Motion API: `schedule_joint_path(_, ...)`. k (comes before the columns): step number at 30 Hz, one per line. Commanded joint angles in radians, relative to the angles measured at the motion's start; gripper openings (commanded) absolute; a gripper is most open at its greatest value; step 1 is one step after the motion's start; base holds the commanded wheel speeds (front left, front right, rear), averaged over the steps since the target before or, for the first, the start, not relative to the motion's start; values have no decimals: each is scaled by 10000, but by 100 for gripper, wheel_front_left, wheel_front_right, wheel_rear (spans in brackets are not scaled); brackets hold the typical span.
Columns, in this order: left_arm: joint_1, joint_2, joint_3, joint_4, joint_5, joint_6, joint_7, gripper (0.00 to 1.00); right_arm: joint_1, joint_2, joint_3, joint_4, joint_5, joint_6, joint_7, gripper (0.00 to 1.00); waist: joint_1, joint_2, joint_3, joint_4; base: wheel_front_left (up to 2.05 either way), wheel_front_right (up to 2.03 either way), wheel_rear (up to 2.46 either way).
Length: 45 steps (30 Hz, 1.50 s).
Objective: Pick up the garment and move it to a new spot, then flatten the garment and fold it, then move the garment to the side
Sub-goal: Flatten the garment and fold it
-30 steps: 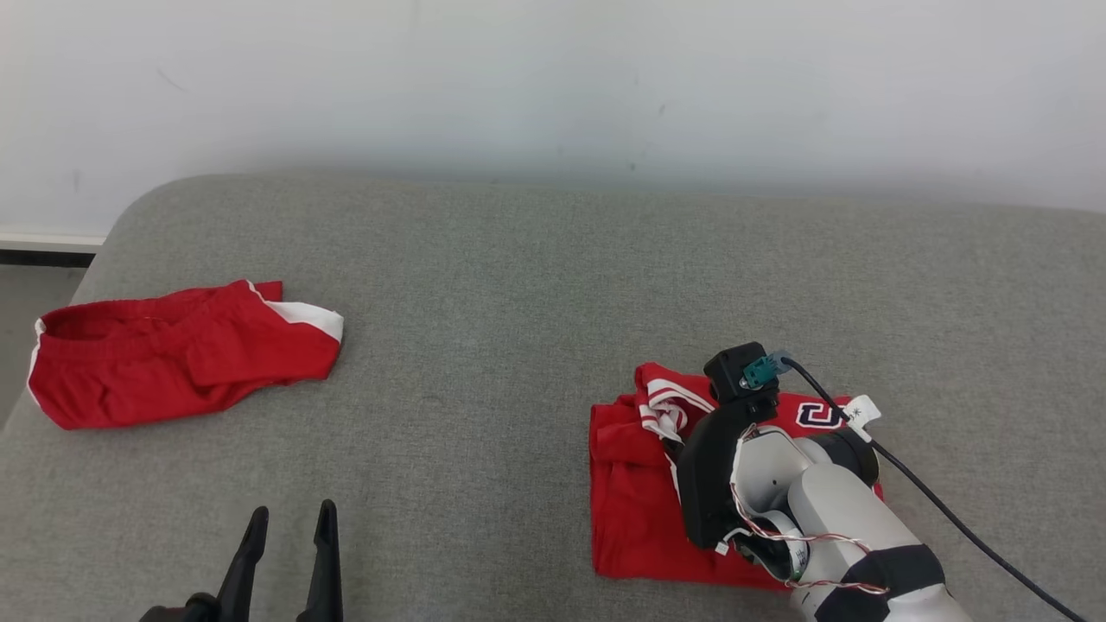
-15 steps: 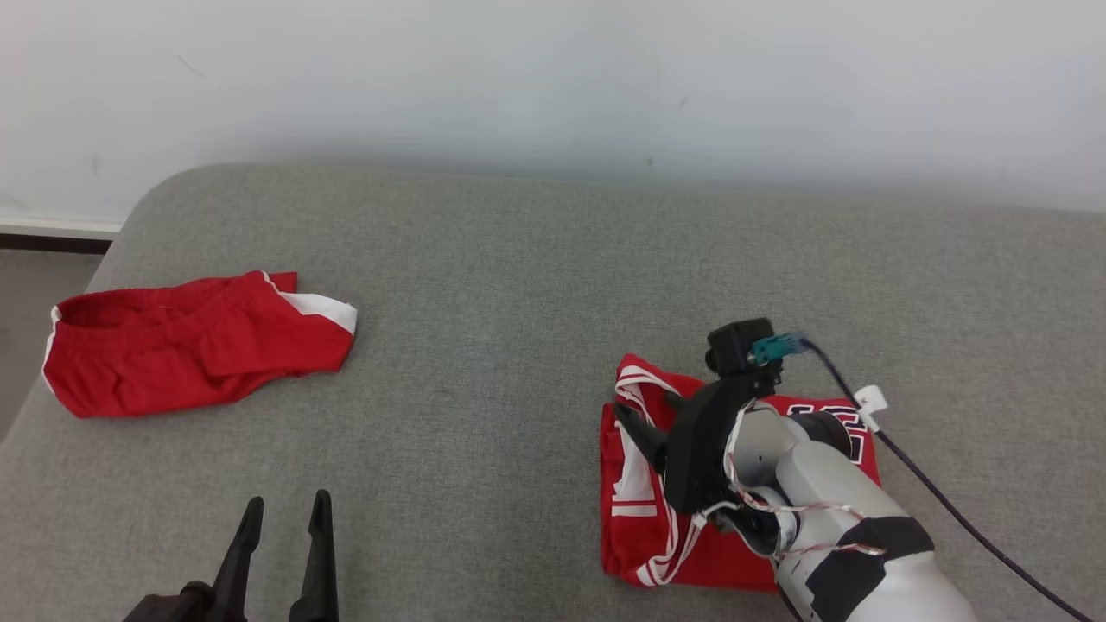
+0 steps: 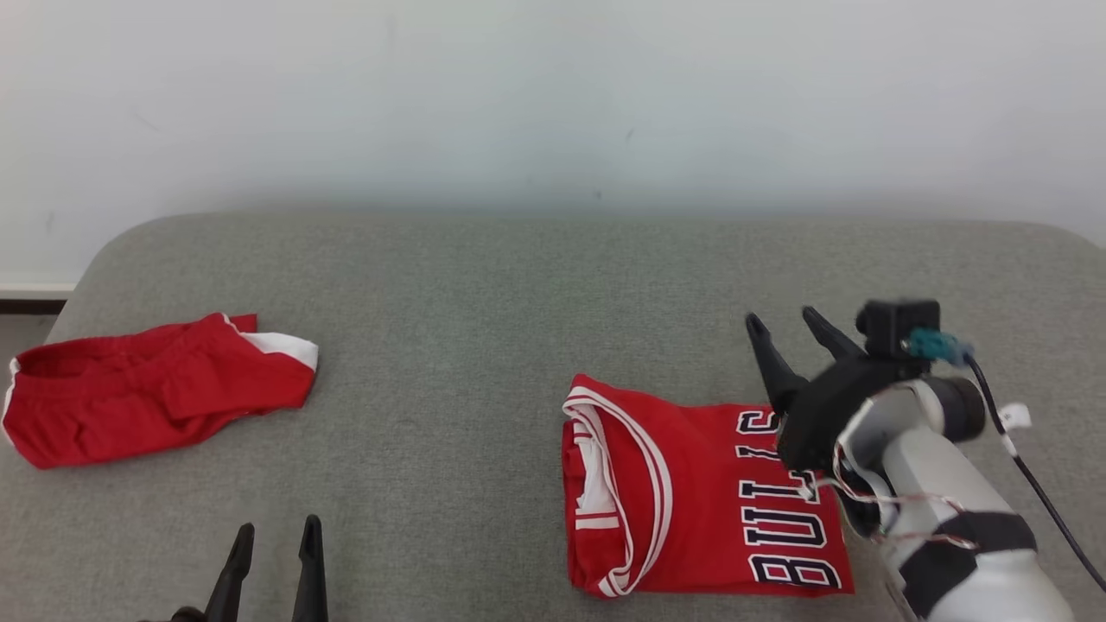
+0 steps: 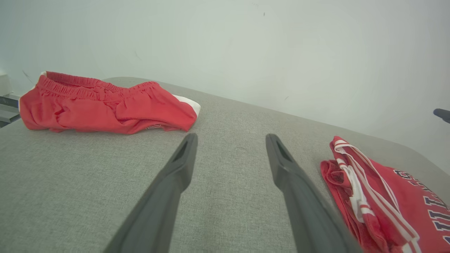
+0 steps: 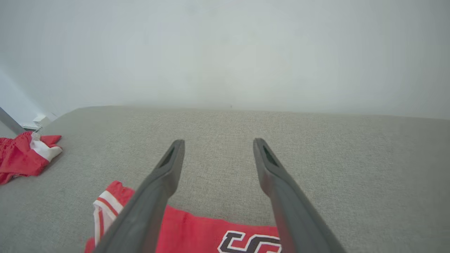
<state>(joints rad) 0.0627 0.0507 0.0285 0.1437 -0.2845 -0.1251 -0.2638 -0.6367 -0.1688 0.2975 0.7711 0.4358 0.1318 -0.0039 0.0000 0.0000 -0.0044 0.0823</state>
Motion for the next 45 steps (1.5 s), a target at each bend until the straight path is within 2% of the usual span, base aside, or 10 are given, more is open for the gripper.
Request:
schedule_joint_path(1, 132, -2, 31, -19, -17, -36, -6, 100, 225, -100, -70, -95, -122, -24, -148, 100, 0, 0, -149, -193, 0, 0, 0)
schedule_joint_path(6, 265, -2, 146, -38, 19, -25, -6, 100, 1323, -607, -560, -676, -577, -24, -900, 100, 0, 0, -280, -539, 0, 0, 0)
schedule_joint_path(11, 323, -2, 197, -71, -26, -36, -6, 100, 2456, -680, -1210, -1239, -1192, -24, -1691, 100, 0, 0, -389, -788, 0, 0, 0)
schedule_joint_path(18, 406, -3, 157, -128, -41, -39, -6, 100, 3872, -3, -1066, -1852, -1910, -24, -1626, 100, 0, 0, -418, -859, 0, 0, 0)
schedule_joint_path(19, 423, -3, 150, -140, -34, -41, -6, 100, 4022, 138, -980, -1905, -1993, -24, -1563, 87, 0, 0, -405, -844, 0, 0, 0)
schedule_joint_path(20, 434, -3, 151, -145, -18, -43, -6, 100, 4154, 272, -900, -1949, -2101, -24, -1523, 47, 0, 0, -387, -817, 0, 0, 0)
schedule_joint_path(22, 417, -3, 155, -125, 26, -43, -6, 100, 4322, 510, -743, -1958, -2270, -24, -1431, 0, 0, 0, -341, -745, 0, 0, 0)
schedule_joint_path(28, 234, 36, 74, 19, 85, -44, -6, 100, 4452, 1016, -262, -1477, -2704, -26, -1123, 0, 0, 0, -248, -387, 0, 0, 0)
schedule_joint_path(33, 114, 115, -30, 141, 43, -46, -6, 100, 4188, 1153, 175, -874, -2783, -24, -990, 0, 0, 0, -178, -121, 0, 0, 0)
schedule_joint_path(45, -119, 75, -263, 286, 141, -48, -6, 100, 3180, 1182, 2478, -42, -1349, -24, -953, 0, 0, 0, 111, 563, 0, 0, 0)
